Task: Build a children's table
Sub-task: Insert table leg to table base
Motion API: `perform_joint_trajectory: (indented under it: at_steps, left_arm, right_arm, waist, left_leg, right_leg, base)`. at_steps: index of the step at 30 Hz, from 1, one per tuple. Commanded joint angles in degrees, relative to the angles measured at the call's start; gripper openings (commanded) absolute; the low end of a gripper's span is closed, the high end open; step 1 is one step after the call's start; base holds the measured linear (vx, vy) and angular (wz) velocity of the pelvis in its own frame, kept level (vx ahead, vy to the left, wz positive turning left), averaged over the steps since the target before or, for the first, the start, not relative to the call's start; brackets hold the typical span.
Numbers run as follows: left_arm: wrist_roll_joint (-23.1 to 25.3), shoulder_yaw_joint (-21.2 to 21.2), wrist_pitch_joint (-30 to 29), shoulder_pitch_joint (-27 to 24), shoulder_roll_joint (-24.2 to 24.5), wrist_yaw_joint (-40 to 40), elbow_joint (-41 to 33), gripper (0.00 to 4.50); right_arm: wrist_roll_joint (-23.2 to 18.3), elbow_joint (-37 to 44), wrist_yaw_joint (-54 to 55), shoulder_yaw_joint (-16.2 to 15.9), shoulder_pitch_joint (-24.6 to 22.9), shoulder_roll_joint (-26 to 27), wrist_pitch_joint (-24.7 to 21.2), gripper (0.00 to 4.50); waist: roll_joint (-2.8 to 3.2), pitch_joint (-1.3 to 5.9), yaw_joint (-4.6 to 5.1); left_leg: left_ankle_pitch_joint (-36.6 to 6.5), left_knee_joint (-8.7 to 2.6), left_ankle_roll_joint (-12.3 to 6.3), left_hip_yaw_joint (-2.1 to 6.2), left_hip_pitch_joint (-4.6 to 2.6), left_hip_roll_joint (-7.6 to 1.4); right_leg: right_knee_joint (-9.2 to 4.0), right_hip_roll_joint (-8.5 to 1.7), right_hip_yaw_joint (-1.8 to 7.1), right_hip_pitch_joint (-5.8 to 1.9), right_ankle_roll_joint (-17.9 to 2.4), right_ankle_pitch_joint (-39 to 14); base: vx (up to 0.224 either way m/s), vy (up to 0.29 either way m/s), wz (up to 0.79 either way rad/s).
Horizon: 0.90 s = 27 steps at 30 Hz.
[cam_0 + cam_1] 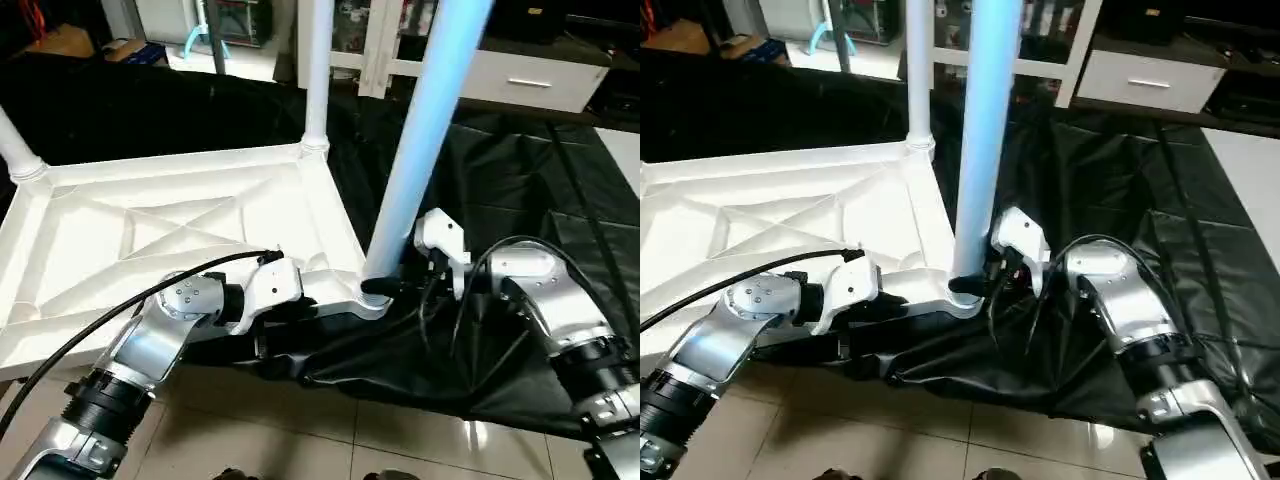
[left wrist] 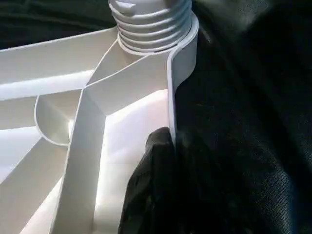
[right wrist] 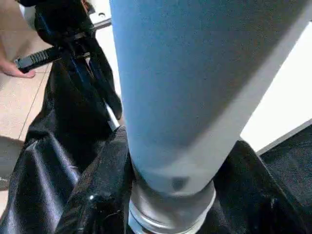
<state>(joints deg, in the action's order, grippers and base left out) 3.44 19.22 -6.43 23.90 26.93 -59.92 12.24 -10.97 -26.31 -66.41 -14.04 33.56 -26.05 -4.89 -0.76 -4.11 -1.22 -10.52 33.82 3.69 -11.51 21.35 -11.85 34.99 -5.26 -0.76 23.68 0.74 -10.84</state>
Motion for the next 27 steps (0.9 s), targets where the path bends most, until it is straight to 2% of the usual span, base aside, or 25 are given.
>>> perform_joint_trajectory:
  at_steps: [1,3,4,8,10,12,13,16,22,23,27]
  left_arm:
    - [0.3,3.7,-0.4,-1.4,-0.4,-2.9,0.7,0.0]
    - [0.3,3.9,-0.5,-1.5,-0.4,-3.2,0.6,0.0]
    - [0.3,4.0,-0.7,-1.5,-0.4,-3.4,0.4,0.0]
    - [0.2,4.2,-1.1,-1.6,-0.4,-3.5,0.0,0.0]
    - [0.2,4.3,-1.3,-1.7,-0.3,-3.5,-0.2,0.0]
    - [0.3,4.3,-1.4,-1.9,-0.3,-3.5,-0.3,0.0]
    - [0.3,4.3,-1.5,-1.9,-0.3,-3.5,-0.4,0.0]
    - [0.3,4.2,-1.6,-2.0,-0.4,-3.5,-0.5,0.0]
    - [0.4,4.3,-1.6,-1.8,-0.7,-3.3,-0.1,0.0]
    - [0.4,4.3,-1.6,-1.8,-0.7,-3.3,-0.1,0.0]
    - [0.5,4.2,-1.4,-1.8,-0.8,-3.3,0.1,0.0]
  right_arm:
    - [1.5,-1.5,1.0,-1.4,0.8,0.9,-0.7,1.91]
    - [1.2,-1.7,-0.2,-1.8,1.0,1.9,-1.4,1.91]
    - [0.7,-1.5,-2.1,-2.8,1.0,2.6,-3.6,1.91]
    - [1.9,-3.0,-2.1,-3.9,0.5,2.6,-4.5,1.91]
    - [2.1,-4.4,-1.1,-3.0,0.2,2.6,-5.2,1.91]
    - [1.2,-5.2,-0.6,-1.5,-0.2,2.6,-6.5,1.91]
    - [0.8,-5.3,-0.2,-0.9,-0.5,2.5,-7.1,1.91]
    - [-0.1,-4.9,0.3,1.0,-2.1,1.7,-8.5,1.91]
    - [-2.1,-2.8,1.1,4.6,-7.2,-0.7,-9.1,1.91]
    - [-2.2,-2.2,1.2,4.9,-7.9,-0.9,-9.0,1.91]
    - [-2.2,1.1,1.5,5.2,-11.2,-1.6,-9.0,1.91]
  waist:
    - [0.32,3.01,0.22]
    - [0.18,2.95,0.32]
    - [0.25,2.93,0.43]
    - [0.18,2.96,0.73]
    - [0.13,2.9,0.76]
    - [0.15,2.7,0.8]
    - [0.13,2.58,0.8]
    - [0.18,2.54,0.83]
    - [0.24,2.85,0.53]
    - [0.39,2.85,0.31]
    - [0.33,2.91,-0.33]
  left_leg:
    - [-15.6,-4.27,-1.42,0.4,-0.91,-0.98]
    - [-15.9,-4.27,-1.45,0.38,-0.9,-1.0]
    - [-15.8,-4.37,-1.4,0.47,-0.82,-0.99]
    - [-14.7,-4.31,-1.85,0.4,-0.82,-1.01]
    - [-14.8,-4.35,-2.0,0.37,-0.85,-1.04]
    - [-16.3,-4.52,-1.63,0.37,-0.93,-1.06]
    - [-18.1,-4.69,-1.05,0.46,-1.06,-1.12]
    - [-19.0,-4.8,-0.5,0.53,-1.11,-1.16]
    - [-15.5,-4.78,-1.46,0.38,-1.21,-1.21]
    - [-14.8,-4.75,-1.74,0.32,-1.33,-1.25]
    - [-12.3,-4.68,-2.66,0.15,-1.36,-1.24]
  right_leg:
    - [-3.92,-1.17,0.97,-2.18,-14.8,-8.6]
    - [-3.96,-1.19,1.02,-2.06,-14.7,-8.9]
    - [-3.97,-1.17,0.99,-2.13,-14.7,-8.9]
    - [-3.84,-1.17,1.03,-2.12,-15.1,-7.2]
    - [-3.88,-1.2,1.02,-2.07,-15.3,-7.4]
    - [-4.17,-1.21,1.05,-1.93,-15.0,-9.7]
    - [-4.42,-1.27,1.1,-1.8,-14.3,-12.3]
    - [-4.59,-1.28,1.15,-1.7,-13.6,-13.5]
    - [-4.35,-1.16,1.05,-2.04,-14.7,-7.4]
    - [-4.34,-1.14,1.04,-2.06,-14.9,-6.2]
    - [-4.18,-1.14,1.02,-2.27,-15.2,-3.3]
  base:
    - [0.0,0.0,0.0]
    - [0.0,0.0,0.0]
    - [0.0,0.0,0.0]
    - [0.0,0.0,0.0]
    - [0.0,0.0,0.0]
    - [0.0,0.0,0.0]
    - [0.0,0.0,0.0]
    - [0.0,0.0,0.0]
    - [0.0,0.0,0.0]
    - [0.0,0.0,0.0]
    - [0.0,0.0,0.0]
